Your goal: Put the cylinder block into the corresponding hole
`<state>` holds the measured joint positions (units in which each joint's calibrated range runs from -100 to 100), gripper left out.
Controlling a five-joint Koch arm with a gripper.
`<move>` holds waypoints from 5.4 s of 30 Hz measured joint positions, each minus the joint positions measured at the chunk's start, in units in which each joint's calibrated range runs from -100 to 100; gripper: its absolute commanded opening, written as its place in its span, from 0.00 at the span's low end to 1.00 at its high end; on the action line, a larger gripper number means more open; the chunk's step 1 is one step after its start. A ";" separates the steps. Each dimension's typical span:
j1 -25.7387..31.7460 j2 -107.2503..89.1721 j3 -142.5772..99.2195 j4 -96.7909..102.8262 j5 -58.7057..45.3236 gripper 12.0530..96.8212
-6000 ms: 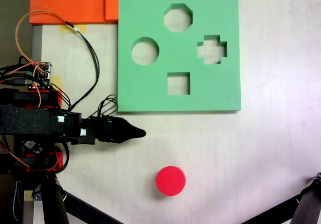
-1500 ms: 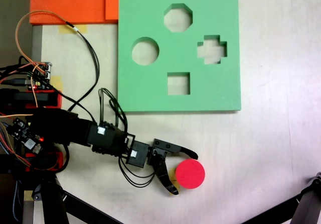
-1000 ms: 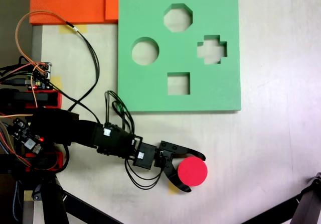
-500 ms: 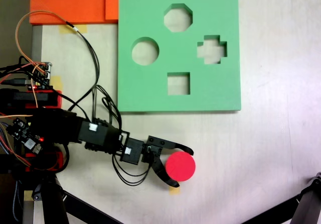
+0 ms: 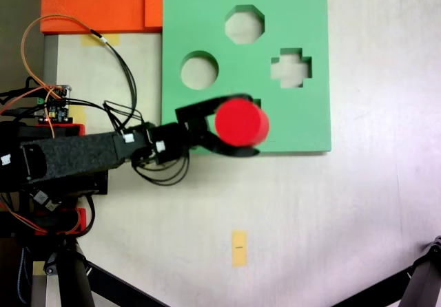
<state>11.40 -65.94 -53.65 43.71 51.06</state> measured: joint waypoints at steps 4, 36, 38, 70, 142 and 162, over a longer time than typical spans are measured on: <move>5.47 0.00 0.39 -5.09 -0.05 0.20; 15.48 30.37 -16.56 14.78 -0.29 0.24; 15.58 31.33 -16.56 14.98 -0.29 0.24; 16.07 45.96 -12.25 20.07 -0.29 0.32; 16.36 45.96 -15.87 16.35 0.73 0.73; 16.65 45.01 -8.43 17.03 0.73 0.73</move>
<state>28.06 -20.93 -62.08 60.74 51.79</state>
